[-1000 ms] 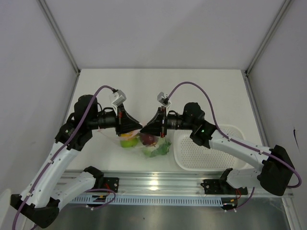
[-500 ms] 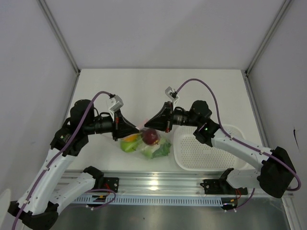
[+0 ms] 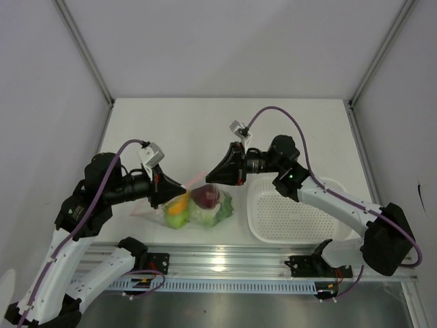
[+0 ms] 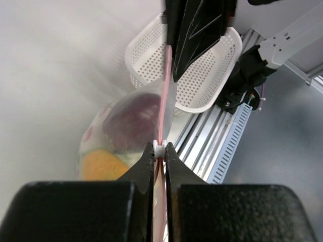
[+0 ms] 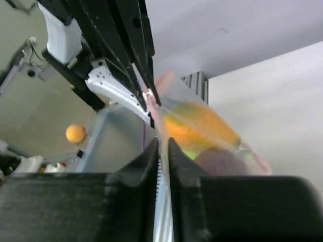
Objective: Place the food in the zip-top bag and seal the zipper
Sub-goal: Zip the zipper food storage bag at the center of the board.
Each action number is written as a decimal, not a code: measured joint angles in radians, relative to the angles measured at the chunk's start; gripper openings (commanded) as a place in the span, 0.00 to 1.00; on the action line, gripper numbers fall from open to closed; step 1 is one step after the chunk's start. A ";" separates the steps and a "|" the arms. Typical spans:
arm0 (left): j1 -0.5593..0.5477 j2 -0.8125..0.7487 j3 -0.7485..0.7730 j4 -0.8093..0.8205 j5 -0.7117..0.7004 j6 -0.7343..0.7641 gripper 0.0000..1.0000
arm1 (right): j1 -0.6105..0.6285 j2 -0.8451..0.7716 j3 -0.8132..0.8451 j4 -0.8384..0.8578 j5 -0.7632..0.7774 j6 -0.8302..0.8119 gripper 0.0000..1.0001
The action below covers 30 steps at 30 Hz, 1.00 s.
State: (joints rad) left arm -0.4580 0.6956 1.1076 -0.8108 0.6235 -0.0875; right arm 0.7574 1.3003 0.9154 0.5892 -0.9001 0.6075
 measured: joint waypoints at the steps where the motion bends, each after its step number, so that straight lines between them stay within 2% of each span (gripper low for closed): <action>1: 0.000 0.001 0.002 -0.002 0.009 0.000 0.01 | 0.007 0.021 0.030 -0.027 -0.029 -0.021 0.33; 3: 0.000 0.008 0.002 -0.002 0.028 0.000 0.01 | 0.023 0.059 0.107 -0.146 -0.066 -0.097 0.47; 8: 0.000 0.046 0.020 -0.008 0.071 0.000 0.00 | 0.083 0.097 0.277 -0.444 -0.114 -0.315 0.51; 13: 0.000 0.077 0.047 -0.015 0.096 0.004 0.01 | 0.087 0.151 0.414 -0.672 -0.177 -0.468 0.38; 14: 0.000 0.081 0.047 -0.016 0.099 0.008 0.01 | 0.087 0.168 0.440 -0.712 -0.186 -0.489 0.34; 15: 0.000 0.084 0.047 -0.016 0.103 0.009 0.01 | 0.088 0.192 0.470 -0.761 -0.195 -0.524 0.24; 17: 0.000 0.090 0.047 -0.017 0.115 0.010 0.01 | 0.093 0.235 0.521 -0.859 -0.211 -0.587 0.17; 18: 0.000 0.092 0.047 -0.018 0.118 0.010 0.01 | 0.097 0.254 0.542 -0.908 -0.214 -0.616 0.10; 21: 0.000 0.092 0.047 -0.023 0.125 0.010 0.01 | 0.105 0.298 0.597 -1.046 -0.216 -0.691 0.00; 25: 0.000 0.097 0.047 -0.032 0.133 0.010 0.01 | 0.121 0.318 0.640 -1.159 -0.198 -0.750 0.00; 30: 0.000 0.101 0.047 -0.042 0.126 0.010 0.01 | 0.140 0.301 0.636 -1.151 -0.078 -0.741 0.00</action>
State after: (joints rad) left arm -0.4580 0.7971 1.1549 -0.8524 0.7498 -0.0780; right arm 0.8978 1.6016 1.5509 -0.5621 -0.9779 -0.1333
